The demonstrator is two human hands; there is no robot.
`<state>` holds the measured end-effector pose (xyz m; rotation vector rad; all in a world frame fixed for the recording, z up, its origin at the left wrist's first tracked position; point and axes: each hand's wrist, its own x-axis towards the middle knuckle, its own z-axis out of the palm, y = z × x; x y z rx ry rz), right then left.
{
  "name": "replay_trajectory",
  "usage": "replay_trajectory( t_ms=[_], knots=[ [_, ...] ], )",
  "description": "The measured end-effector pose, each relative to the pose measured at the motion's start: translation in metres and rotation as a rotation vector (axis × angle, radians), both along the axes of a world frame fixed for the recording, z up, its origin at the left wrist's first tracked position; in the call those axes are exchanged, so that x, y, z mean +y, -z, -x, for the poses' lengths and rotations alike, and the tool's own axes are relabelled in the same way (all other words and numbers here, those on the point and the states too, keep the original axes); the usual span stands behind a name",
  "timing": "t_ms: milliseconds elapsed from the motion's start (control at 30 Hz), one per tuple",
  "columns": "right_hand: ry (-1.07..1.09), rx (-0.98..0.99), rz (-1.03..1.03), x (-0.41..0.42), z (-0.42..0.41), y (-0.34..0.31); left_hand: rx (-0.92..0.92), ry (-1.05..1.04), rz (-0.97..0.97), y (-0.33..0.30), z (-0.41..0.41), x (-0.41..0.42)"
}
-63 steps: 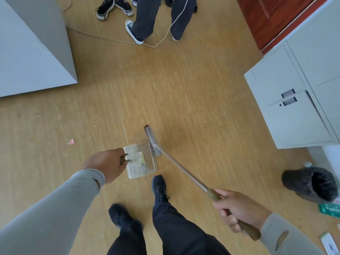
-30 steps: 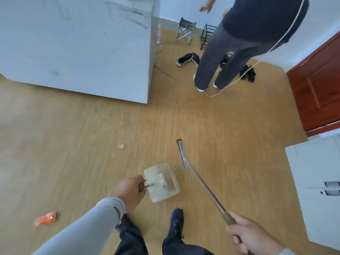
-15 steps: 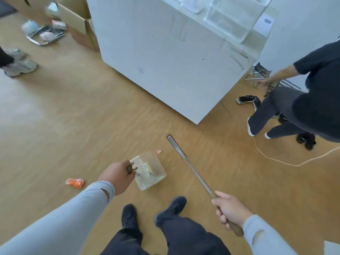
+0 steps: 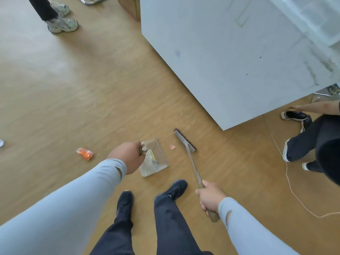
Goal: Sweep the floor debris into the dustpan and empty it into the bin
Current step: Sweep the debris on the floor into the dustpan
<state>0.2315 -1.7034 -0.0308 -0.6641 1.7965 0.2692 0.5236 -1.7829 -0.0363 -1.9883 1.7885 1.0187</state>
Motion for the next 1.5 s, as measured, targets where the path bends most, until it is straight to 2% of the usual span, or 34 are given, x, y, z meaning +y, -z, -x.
replay_trajectory(
  t_ms=[100, 233, 333, 533, 633, 767, 933, 1133, 1367, 1500],
  knots=[
    [0.015, -0.103, -0.066, 0.008, 0.009, -0.016, -0.029, 0.002, 0.003, -0.003, 0.008, -0.004],
    [0.248, -0.178, -0.078, 0.006, 0.066, -0.062, -0.028, 0.004, 0.004, -0.004, 0.006, -0.004],
    [0.216, -0.166, -0.028, 0.009, 0.079, -0.085, -0.025, 0.005, -0.002, -0.004, 0.002, -0.005],
    [0.079, 0.012, 0.058, -0.001, 0.031, -0.020, -0.024, -0.011, -0.009, -0.008, 0.001, 0.001],
    [0.043, -0.033, 0.005, 0.000, 0.000, 0.000, -0.031, -0.008, -0.012, -0.008, 0.001, 0.006],
    [0.228, -0.194, -0.118, -0.005, 0.021, -0.029, -0.049, -0.019, -0.031, -0.015, 0.002, 0.003],
    [0.442, -0.344, -0.094, -0.018, 0.093, -0.087, -0.015, -0.097, -0.032, -0.033, 0.001, -0.005],
    [0.432, -0.239, 0.026, -0.054, 0.107, -0.095, 0.005, -0.279, 0.030, -0.066, -0.004, -0.024],
    [0.673, -0.164, 0.085, -0.098, 0.090, -0.068, 0.100, -0.462, 0.126, -0.075, -0.031, -0.064],
    [0.847, -0.137, 0.105, -0.116, 0.076, -0.052, 0.128, -0.482, 0.167, -0.068, -0.057, -0.107]
  ],
)
